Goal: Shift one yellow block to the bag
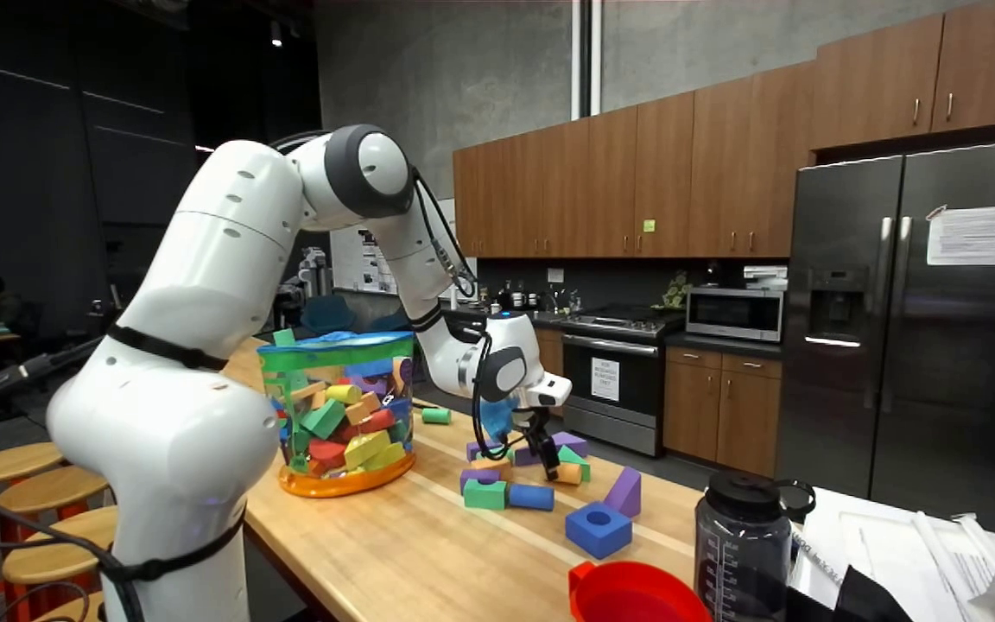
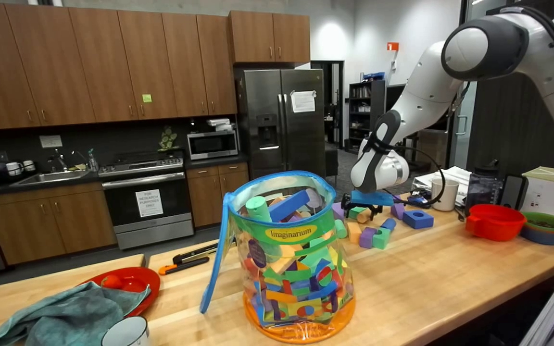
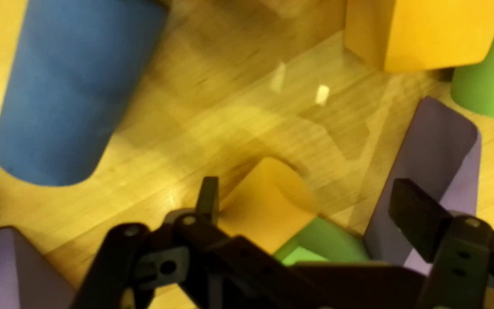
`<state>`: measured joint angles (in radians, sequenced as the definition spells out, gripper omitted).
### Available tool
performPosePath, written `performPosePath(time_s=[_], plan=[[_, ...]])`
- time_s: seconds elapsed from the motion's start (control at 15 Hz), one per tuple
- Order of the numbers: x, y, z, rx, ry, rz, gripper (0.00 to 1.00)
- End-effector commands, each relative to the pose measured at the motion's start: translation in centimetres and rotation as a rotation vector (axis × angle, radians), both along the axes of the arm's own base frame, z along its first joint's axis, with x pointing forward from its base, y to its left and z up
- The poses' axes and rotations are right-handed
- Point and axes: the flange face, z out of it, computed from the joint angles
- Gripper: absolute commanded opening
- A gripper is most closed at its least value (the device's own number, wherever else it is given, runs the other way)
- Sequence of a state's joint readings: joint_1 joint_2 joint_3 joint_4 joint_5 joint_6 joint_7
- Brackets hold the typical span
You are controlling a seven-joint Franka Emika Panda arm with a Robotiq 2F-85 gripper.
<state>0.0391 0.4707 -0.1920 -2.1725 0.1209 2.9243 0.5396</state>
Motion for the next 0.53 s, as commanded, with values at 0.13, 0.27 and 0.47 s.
performPosePath(time_s=[0.13, 0.27, 0.47], plan=[[0.2, -2.7, 0.4, -0.040, -0.018, -0.050, 1.00], [0.2, -3.5, 0.3, -0.051, -0.017, -0.065, 1.00], [0.2, -4.3, -0.1, -0.064, -0.004, -0.083, 1.00]])
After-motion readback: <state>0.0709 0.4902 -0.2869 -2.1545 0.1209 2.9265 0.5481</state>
